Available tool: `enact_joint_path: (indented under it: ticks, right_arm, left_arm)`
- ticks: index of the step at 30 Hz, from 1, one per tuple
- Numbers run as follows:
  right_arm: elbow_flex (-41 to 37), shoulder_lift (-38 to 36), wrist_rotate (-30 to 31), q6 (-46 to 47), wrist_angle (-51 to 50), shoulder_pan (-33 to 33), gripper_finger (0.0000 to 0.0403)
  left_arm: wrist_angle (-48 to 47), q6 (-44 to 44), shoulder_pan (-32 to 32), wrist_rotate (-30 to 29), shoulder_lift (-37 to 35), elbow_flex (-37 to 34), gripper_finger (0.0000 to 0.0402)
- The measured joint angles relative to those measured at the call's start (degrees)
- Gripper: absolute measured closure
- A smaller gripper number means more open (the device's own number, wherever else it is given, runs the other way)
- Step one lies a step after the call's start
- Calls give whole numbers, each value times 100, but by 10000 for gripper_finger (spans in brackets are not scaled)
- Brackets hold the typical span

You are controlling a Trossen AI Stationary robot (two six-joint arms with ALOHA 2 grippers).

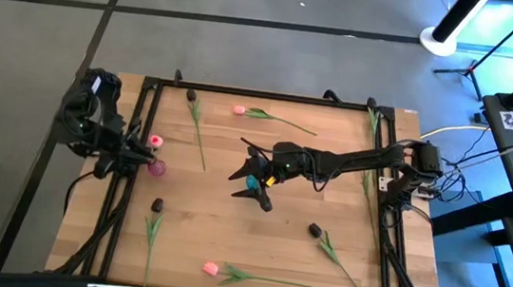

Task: Sort flowers into vase by color
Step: Put the bottom pink tulip into the purple vase

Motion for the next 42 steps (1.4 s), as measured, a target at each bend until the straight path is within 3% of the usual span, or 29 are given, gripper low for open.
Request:
enact_joint_path:
  ticks: [5, 12, 21, 24, 30, 37, 42]
  right_arm:
    - [0, -2, 54, -1, 75, -4, 169]
    - [0, -2, 140, -2, 79, -4, 169]
    - [-4, -71, 138, -44, 107, 2, 169]
    - [-4, -205, 140, -67, 144, 53, 169]
    - [0, -477, 242, -366, 137, 434, 169]
    - [0, -531, 1074, -767, -172, 1049, 169]
    - [0, -549, 1487, -913, -530, 1310, 169]
  left_arm:
    - [60, 499, 0, 125, 3, 247, 327]
    - [824, 1948, 0, 195, 5, 547, 330]
    - [3130, 4594, 0, 1321, 230, 562, 330]
    - [3704, 5064, 0, 1405, 549, 563, 330]
    - [4095, 4903, 0, 939, 1444, 686, 330]
    - [4179, 4569, 113, 651, 2787, 1128, 330]
    - [4151, 3756, 479, 1267, 3633, 1318, 330]
